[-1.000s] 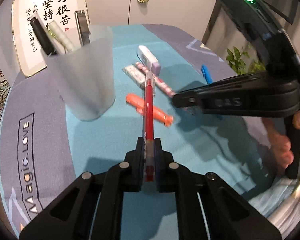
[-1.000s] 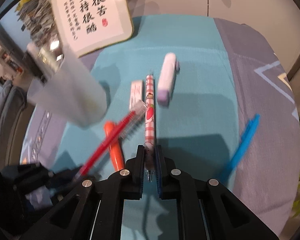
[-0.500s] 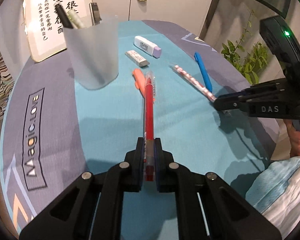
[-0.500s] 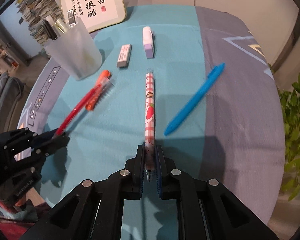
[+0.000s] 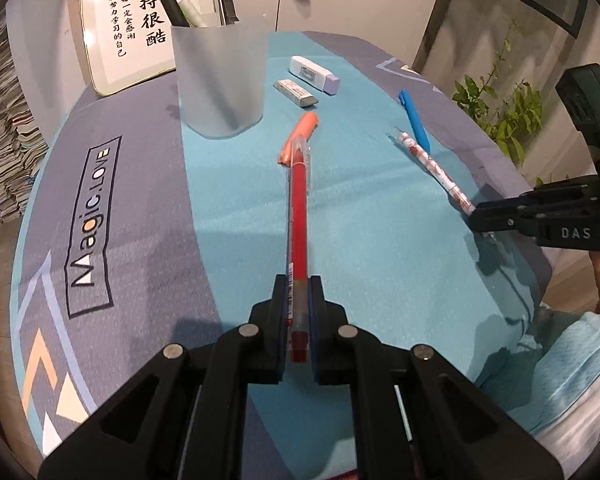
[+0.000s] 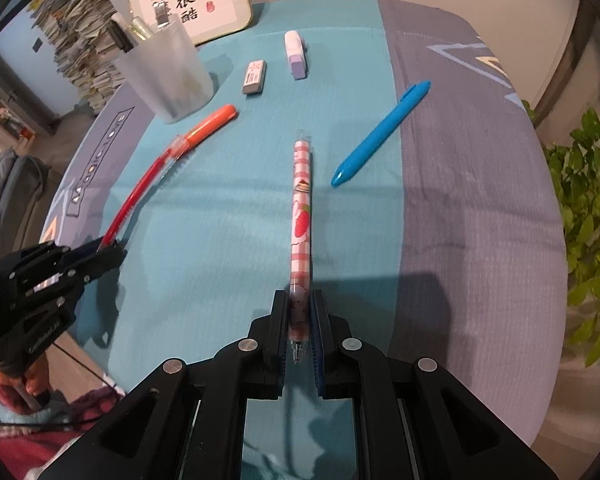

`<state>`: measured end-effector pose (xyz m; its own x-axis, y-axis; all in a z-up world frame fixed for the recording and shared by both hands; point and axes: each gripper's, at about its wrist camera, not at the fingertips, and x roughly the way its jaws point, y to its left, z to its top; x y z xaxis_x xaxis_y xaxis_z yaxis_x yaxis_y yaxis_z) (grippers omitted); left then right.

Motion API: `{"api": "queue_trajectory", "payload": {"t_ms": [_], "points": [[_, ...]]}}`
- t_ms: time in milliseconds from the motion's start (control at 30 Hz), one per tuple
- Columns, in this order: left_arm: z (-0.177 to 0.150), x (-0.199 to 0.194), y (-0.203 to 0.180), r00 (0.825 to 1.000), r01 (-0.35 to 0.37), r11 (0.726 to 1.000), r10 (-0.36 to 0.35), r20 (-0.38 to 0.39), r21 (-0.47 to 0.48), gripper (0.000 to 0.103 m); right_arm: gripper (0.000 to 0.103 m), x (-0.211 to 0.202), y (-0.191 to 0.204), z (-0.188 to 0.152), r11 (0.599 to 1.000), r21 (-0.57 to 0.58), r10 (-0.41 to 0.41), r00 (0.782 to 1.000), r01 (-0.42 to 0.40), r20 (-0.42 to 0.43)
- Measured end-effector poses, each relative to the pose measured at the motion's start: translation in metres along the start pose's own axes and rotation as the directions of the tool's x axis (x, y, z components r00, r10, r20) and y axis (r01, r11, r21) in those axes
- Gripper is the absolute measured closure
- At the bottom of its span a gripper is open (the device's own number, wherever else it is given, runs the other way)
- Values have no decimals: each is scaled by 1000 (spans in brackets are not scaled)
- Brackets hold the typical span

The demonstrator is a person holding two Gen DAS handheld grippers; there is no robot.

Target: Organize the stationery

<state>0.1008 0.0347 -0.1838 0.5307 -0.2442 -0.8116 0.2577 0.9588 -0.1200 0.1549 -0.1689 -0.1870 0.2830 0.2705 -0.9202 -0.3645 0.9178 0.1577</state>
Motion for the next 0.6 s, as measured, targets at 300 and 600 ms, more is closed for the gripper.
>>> {"api": "queue_trajectory", "payload": {"t_ms": [300, 600], "points": [[9, 0, 9, 1000, 1, 999, 0, 9, -52, 78, 78, -18, 4, 14, 1000, -13, -8, 996, 9, 84], [35, 4, 3, 999, -7, 1000, 7, 31, -20, 62, 63, -6, -10, 40, 999, 36, -40, 995, 37, 88]]}}
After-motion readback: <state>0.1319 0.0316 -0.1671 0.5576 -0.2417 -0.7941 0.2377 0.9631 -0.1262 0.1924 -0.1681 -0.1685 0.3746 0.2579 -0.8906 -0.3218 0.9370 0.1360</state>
